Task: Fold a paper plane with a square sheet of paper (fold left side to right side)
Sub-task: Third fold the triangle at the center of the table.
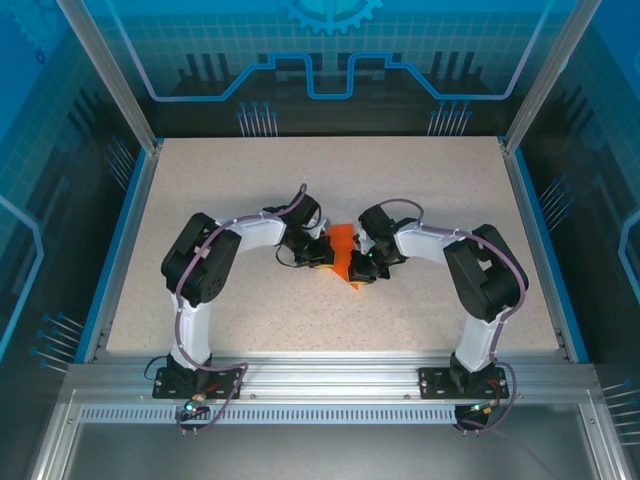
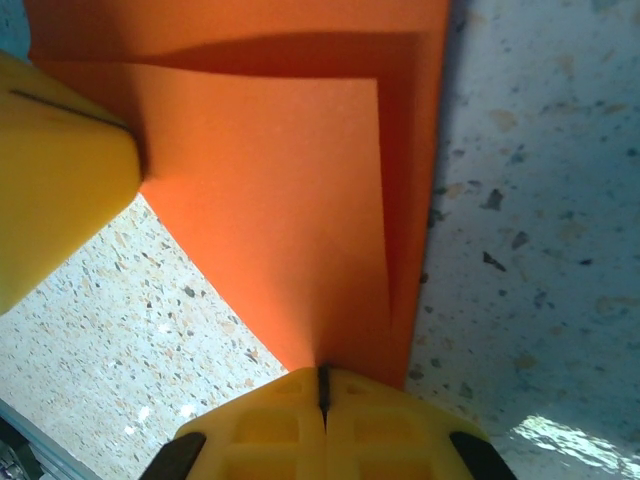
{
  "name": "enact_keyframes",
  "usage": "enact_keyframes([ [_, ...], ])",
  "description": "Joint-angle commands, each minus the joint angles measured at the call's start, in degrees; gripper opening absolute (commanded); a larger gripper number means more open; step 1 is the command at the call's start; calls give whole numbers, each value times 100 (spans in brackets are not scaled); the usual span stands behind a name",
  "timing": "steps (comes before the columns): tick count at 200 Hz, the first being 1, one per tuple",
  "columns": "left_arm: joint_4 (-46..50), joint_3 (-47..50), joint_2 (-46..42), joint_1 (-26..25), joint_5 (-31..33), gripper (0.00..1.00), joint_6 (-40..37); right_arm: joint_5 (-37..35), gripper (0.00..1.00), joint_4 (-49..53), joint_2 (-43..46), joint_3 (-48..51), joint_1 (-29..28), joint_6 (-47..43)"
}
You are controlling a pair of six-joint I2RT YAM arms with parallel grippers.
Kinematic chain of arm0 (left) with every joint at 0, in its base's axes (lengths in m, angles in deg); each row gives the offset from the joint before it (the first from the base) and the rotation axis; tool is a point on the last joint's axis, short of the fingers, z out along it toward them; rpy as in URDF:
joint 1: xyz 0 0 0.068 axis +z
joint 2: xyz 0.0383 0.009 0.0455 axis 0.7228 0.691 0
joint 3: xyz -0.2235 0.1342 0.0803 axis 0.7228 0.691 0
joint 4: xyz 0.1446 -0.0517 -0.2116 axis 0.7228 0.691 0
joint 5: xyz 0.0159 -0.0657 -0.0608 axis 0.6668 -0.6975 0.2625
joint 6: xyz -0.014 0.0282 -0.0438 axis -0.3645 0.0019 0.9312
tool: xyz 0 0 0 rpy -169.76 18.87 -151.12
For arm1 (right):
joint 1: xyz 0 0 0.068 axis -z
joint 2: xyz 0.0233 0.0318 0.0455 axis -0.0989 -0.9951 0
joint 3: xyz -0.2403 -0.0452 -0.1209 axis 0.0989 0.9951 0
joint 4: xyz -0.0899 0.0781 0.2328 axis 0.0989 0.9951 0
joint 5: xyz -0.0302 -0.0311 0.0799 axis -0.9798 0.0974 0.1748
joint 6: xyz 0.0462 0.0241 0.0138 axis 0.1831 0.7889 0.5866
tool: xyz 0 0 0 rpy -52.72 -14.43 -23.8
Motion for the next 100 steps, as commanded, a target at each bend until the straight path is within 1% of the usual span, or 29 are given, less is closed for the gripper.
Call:
enact_keyframes([
  [1,-135,209,-479,-89,63,10,-128,-368,0,434,-227,130,21,-88],
  [33,-482,466,-654,-183,-204,9,-146,-386,0,444,-214,151,22,-117],
  [58,-500,431,-483,-256,-346,6,-156,-383,0,453,-234,141,21,-135],
  [100,-493,247,-240,-380,-426,5,-272,-369,0,446,-245,151,18,-143],
])
